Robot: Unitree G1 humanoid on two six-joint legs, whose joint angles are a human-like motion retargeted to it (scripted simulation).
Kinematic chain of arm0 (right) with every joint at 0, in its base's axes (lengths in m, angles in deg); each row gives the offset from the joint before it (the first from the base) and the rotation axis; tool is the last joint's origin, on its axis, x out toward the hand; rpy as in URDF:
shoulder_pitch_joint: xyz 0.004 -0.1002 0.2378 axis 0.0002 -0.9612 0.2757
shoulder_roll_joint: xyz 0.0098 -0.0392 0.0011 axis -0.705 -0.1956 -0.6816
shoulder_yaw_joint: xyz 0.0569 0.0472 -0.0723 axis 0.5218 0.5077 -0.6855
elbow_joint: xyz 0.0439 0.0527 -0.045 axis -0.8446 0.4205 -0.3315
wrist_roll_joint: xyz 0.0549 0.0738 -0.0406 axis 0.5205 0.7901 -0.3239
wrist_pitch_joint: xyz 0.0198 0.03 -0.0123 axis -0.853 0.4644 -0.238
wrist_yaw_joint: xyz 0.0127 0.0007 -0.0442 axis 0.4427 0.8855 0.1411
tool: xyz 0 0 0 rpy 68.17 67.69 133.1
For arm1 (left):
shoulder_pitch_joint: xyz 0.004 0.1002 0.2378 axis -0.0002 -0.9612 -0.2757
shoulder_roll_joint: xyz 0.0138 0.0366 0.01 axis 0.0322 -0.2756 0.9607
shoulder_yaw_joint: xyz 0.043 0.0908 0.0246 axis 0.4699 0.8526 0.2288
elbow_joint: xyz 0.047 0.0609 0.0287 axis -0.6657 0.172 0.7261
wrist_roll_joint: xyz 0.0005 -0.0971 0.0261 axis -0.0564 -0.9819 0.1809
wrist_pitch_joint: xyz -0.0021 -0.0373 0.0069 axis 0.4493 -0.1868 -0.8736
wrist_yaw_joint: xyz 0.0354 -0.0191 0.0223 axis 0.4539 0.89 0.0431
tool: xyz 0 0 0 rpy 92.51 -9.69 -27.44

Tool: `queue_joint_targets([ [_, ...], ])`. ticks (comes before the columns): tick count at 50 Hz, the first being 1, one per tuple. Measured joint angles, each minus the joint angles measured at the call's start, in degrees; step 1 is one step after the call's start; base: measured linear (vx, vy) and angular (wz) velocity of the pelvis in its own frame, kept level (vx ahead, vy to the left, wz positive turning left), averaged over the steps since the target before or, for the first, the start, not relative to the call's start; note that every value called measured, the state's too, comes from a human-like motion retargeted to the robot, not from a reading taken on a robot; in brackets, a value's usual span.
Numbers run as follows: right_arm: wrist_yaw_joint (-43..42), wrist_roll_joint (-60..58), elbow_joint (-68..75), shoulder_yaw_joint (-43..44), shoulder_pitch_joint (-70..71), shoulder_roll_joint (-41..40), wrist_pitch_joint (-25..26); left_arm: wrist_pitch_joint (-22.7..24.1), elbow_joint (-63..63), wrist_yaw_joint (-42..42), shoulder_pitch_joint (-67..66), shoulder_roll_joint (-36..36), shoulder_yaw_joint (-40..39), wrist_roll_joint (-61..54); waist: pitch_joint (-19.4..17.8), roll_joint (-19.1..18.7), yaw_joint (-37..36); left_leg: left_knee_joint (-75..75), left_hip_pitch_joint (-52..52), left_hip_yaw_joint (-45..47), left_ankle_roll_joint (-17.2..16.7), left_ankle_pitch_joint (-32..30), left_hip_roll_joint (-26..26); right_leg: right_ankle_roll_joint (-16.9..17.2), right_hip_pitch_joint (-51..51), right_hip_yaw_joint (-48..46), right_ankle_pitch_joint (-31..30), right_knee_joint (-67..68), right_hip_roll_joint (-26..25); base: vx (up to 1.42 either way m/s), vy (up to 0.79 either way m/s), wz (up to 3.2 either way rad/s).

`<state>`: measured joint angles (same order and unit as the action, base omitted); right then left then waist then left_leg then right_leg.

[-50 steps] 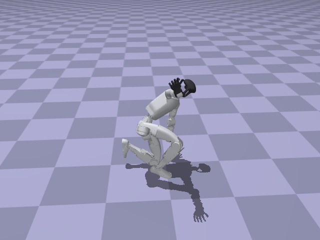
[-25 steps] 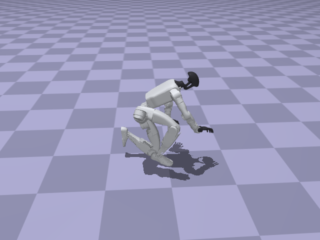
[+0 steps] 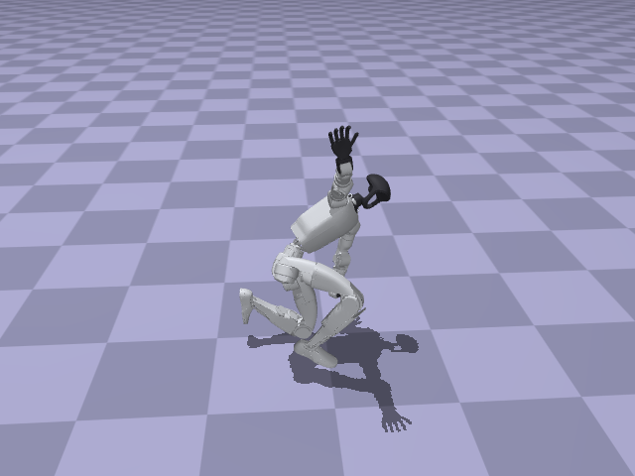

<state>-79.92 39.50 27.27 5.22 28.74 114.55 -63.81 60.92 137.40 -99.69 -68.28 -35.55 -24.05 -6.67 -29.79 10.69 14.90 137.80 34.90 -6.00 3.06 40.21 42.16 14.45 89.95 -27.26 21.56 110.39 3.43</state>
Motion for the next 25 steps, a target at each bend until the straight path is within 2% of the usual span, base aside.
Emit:
queue_joint_targets([
  [4, -2.7, 3.8, 1.3, 4.0, -1.6, -2.3, 0.2, 0.6, 0.8, -0.8, -2.8, 0.7, -2.1, -2.3, 0.0, 1.9, 3.5, 0.2, -0.1, 0.4, 0.9, 0.2, -0.5, -0.8, 0.0, 0.8, 0.6, 0.6, 0.6, 0.01, 0.0, 0.11],
  [8, -2.5, 6.5, 1.2, 6.4, -4.4, -7.3, 0.6, 0.6, 0.1, -0.8, -1.8, -0.3, 0.0, -3.1, 0.0, 0.3, 1.3, 0.4, 0.4, 0.5, 1.2, -0.2, -1.0, -0.4, 0.0, 1.0, 0.5, -0.1, 0.3, -0.02, 0.03, -0.1],
  [10, -2.5, 6.2, 0.8, 7.7, -5.7, -10.1, -0.6, 1.3, -1.1, 0.2, 1.1, -2.0, 2.8, -1.9, 0.0, -3.5, -2.6, 0.6, 1.7, -0.5, -0.6, -0.2, -0.2, 0.4, 0.0, -0.8, 0.4, -1.2, 0.3, -0.03, 0.07, -0.48],
  [16, 4.3, 12.0, -7.2, 14.3, -8.2, -24.1, -4.8, 0.9, -3.1, 0.3, 11.3, -10.7, 14.7, -0.5, 0.0, -15.8, -17.9, 1.9, 3.7, -2.3, -2.4, -0.5, 1.5, 0.4, 0.0, -4.7, -1.6, -4.3, -1.1, -0.08, 0.04, -0.48],
  [20, 2.2, 19.7, -20.4, 15.9, -10.1, -37.9, -13.4, 1.4, -4.0, -1.3, 18.2, -17.7, 21.5, -1.0, 0.0, -24.0, -28.1, 2.8, 4.8, -4.2, -4.5, -0.6, 0.5, 0.4, 0.0, -7.1, -3.1, -5.9, -1.3, -0.1, 0.02, -0.33],
  [23, -4.8, -5.9, -28.8, 6.4, -7.4, -45.0, -12.4, 2.6, -5.1, -2.2, 22.6, -23.3, 24.4, 0.2, 0.0, -30.1, -35.2, 3.6, 5.3, -5.7, -6.2, -0.5, -1.5, 0.4, 0.0, -8.6, -3.6, -6.6, -0.8, -0.1, -0.01, -0.16],
  [25, -9.8, -30.2, -33.8, -4.0, -3.8, -46.3, -6.9, 3.0, -5.9, -2.4, 25.4, -27.7, 26.0, 1.3, 0.0, -34.5, -39.6, 4.3, 5.7, -6.6, -6.7, -0.4, -2.9, 0.5, 0.0, -9.6, -3.9, -6.7, -0.1, -0.09, -0.04, -0.07],
])
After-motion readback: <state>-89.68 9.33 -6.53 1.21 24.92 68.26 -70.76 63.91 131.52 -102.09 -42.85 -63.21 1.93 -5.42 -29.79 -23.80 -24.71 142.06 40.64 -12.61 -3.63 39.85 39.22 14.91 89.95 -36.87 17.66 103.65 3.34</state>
